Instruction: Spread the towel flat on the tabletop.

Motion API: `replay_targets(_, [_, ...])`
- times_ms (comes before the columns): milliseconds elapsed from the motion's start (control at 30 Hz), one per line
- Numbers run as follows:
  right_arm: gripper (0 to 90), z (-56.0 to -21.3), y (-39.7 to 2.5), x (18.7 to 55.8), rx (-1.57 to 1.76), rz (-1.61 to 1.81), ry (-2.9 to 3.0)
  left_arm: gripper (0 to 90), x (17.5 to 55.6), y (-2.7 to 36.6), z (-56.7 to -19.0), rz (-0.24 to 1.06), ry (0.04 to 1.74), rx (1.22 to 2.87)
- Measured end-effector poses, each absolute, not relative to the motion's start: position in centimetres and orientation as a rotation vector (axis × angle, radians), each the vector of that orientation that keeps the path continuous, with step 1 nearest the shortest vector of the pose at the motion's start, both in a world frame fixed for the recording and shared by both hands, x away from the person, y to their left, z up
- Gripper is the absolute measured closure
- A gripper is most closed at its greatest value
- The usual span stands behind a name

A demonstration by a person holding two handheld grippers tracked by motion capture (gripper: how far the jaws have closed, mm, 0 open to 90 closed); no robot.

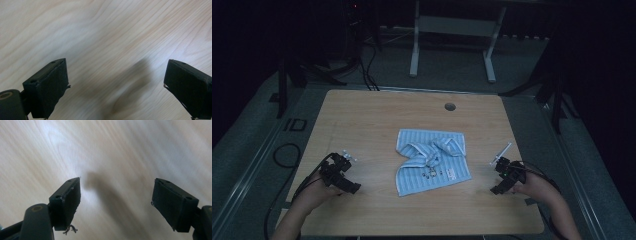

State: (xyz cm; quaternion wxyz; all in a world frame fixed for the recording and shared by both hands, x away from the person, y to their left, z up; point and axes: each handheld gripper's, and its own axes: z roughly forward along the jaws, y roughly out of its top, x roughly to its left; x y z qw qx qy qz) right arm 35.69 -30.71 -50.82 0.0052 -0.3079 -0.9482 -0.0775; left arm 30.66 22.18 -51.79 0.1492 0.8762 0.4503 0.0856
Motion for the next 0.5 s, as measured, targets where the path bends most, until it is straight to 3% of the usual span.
replay_targets(100, [25.8,-50.8,-30.1,36.1,-0.954,-0.285,-2.984,6.2,31.0,21.2,-51.7,0.246,1.265,2.525])
replay_targets(500, [23.1,-50.9,-28.0,37.4,-0.964,-0.352,-2.962,6.2,32.1,17.4,-51.2,0.222,1.15,2.553])
